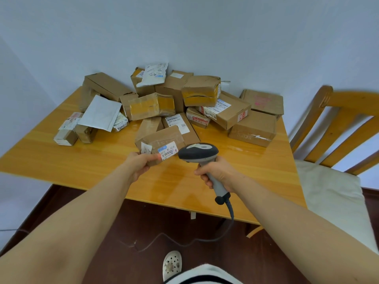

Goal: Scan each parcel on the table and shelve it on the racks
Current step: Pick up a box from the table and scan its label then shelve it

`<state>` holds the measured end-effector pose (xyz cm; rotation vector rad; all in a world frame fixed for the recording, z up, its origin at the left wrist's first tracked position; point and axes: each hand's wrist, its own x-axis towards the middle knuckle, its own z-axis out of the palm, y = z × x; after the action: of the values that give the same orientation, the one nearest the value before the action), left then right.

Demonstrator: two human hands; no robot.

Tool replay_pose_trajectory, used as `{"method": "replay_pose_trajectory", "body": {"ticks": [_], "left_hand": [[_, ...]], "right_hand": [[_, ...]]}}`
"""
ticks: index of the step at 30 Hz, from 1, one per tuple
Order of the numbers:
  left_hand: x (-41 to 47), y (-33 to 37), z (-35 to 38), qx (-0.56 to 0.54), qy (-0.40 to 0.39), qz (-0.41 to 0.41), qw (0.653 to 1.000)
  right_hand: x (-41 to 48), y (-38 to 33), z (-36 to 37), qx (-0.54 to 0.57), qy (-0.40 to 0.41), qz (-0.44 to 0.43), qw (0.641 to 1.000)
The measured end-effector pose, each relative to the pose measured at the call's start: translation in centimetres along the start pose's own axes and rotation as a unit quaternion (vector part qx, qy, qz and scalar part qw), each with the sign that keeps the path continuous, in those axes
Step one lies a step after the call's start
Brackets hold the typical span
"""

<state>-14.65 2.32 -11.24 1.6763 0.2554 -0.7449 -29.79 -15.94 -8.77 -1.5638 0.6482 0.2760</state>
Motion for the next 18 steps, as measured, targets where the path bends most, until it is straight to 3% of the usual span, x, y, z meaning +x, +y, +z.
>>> {"method": "replay_pose_trajectory", "body": {"ticks": [18], "left_hand": [[0.26, -0.2, -1.05, -0.016, 0.004, -0.005, 1.0]], "right_hand": [[-0.66, -0.35, 1.07, 0.003, 0.002, 0.007, 1.0]]}}
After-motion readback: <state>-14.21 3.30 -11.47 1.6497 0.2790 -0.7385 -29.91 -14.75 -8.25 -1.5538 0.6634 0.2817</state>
